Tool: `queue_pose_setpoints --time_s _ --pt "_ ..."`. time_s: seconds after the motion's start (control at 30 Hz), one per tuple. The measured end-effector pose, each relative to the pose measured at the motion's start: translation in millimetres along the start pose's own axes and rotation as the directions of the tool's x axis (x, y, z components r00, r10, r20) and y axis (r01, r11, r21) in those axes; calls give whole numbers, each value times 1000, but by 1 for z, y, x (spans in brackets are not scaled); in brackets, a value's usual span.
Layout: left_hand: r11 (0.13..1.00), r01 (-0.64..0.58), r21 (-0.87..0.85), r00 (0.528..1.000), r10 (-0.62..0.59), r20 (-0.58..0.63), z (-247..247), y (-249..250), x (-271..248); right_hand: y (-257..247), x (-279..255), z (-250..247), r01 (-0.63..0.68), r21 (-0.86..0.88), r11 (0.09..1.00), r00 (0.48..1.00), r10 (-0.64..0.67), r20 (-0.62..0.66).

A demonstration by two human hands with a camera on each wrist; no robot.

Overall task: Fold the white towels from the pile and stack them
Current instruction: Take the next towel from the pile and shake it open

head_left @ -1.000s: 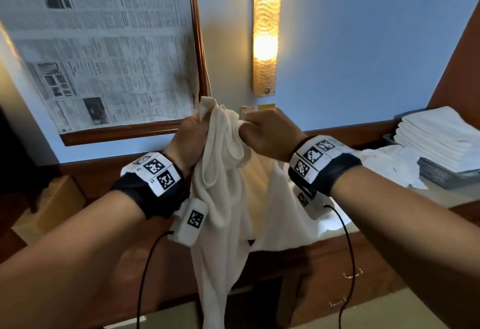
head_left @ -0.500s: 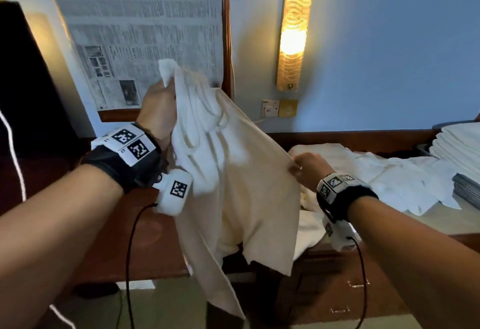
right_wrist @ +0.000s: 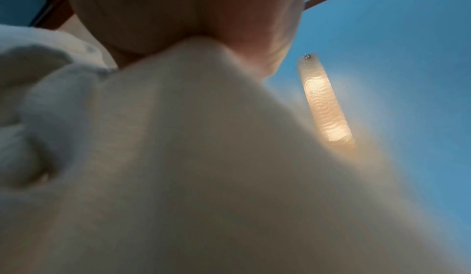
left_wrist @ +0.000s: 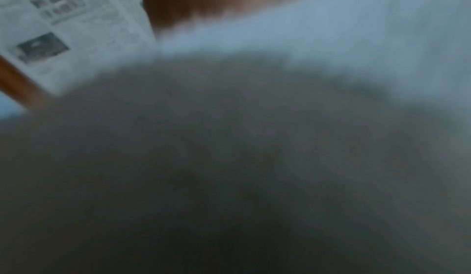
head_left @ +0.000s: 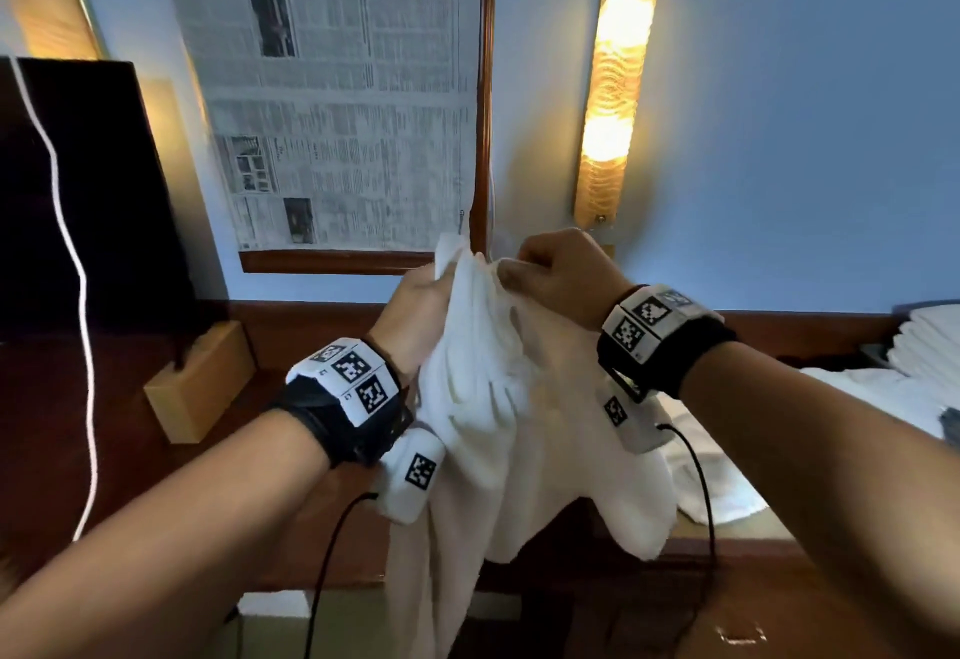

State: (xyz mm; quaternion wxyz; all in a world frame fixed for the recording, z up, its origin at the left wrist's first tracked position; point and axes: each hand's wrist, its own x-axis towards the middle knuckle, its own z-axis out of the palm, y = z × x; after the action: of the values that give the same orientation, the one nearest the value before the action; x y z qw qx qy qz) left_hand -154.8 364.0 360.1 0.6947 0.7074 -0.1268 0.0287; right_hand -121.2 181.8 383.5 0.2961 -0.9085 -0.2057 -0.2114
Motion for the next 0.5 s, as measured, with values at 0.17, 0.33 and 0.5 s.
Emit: queue_pose_setpoints --time_s 0.17,0.33,0.5 --pt "987 -90 131 980 111 -166 -36 28 14 5 -11 13 -86 -141 986 968 116 221" --pt "971 -205 122 935 232 -268 -70 38 30 40 -36 12 -293 -216 932 929 331 167" --pt "959 -273 78 899 283 -335 -85 34 36 55 -49 3 -433 -131 892 897 441 36"
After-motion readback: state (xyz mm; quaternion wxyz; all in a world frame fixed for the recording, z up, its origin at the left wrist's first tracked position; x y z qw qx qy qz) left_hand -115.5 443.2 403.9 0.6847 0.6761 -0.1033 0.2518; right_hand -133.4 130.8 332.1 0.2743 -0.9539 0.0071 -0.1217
